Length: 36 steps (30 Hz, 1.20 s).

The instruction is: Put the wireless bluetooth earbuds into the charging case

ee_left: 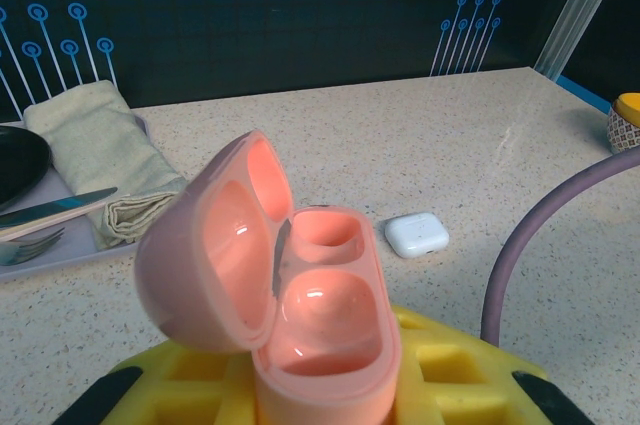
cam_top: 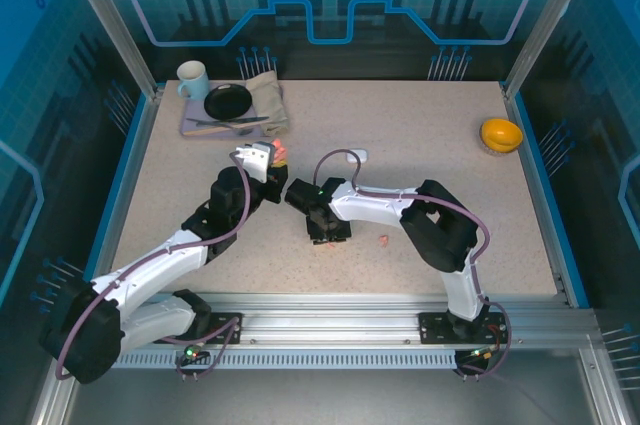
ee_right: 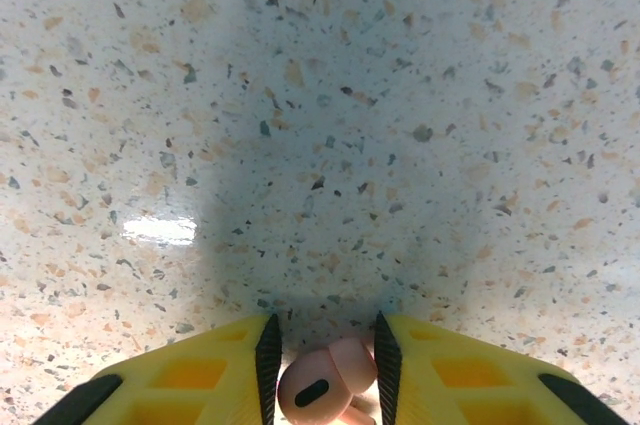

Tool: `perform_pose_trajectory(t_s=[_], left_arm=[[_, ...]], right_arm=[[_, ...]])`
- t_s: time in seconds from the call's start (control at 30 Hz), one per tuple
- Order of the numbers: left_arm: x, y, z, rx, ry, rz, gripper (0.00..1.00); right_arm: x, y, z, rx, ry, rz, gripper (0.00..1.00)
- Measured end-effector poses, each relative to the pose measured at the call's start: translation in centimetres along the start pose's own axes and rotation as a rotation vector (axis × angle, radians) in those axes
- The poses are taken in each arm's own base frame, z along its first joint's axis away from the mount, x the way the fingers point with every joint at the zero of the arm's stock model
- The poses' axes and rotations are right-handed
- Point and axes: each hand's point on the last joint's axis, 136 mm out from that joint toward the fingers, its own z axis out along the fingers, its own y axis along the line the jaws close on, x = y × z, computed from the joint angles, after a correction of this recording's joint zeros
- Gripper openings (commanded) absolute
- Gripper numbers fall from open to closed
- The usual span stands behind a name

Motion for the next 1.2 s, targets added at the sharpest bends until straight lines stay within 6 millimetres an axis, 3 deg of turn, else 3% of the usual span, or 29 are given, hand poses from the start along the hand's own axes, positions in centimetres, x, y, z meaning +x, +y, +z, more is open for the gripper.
perform_pose_trajectory(t_s=[0.6, 1.2], left_arm=[[0.00, -0.01, 0.00, 0.000, 0.000, 0.000, 0.00], [0.52, -0.15, 0.32, 0.009, 0.016, 0.002, 0.00]], right_arm=[[0.11, -0.08, 0.06, -0.012, -0.008, 0.007, 0.35], [0.11, -0.07, 0.00, -0.020, -0.014, 0.010, 0.25]])
